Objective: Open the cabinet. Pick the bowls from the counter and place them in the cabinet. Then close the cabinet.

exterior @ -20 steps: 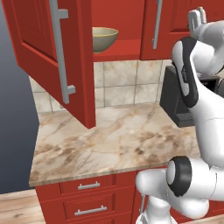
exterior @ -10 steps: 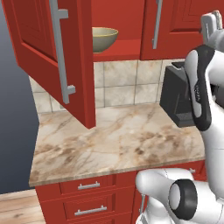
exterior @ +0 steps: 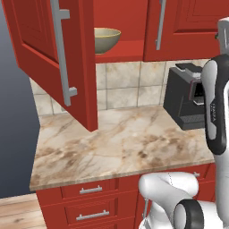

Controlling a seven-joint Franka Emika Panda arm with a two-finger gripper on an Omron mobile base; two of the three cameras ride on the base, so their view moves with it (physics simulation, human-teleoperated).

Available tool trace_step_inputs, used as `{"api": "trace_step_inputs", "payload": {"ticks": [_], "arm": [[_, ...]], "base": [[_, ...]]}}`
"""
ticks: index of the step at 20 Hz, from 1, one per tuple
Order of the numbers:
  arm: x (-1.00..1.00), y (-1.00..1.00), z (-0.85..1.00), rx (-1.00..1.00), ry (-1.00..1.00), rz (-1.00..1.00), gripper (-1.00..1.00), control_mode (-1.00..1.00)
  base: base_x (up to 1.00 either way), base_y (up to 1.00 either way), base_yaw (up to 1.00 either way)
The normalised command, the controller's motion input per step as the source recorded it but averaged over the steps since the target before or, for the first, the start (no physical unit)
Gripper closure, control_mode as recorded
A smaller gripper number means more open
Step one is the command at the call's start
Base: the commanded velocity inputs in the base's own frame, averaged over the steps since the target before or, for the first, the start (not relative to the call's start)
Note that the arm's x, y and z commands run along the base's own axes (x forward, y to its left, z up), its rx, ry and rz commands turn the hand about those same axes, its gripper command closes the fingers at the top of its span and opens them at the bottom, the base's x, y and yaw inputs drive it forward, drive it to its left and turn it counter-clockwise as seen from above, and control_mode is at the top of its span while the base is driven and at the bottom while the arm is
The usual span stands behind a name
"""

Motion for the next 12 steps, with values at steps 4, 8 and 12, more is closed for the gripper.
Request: {"api": "trace_step_inputs", "payload": {"ticks": [4,8,12], "arm": [[-0.42,0.00,-0.30,0.00,0.02,0.00,-1.00,-1.00],[-0.32,0.00,-0.39,0.00,0.00,0.00,-1.00,-1.00],[-0.33,0.00,-0.39,0.00,0.00,0.00,-1.00,-1.00]], "base": [[0.00,0.00,0.00],[0.00,0.00,0.00],[0.00,0.00,0.00]]}}
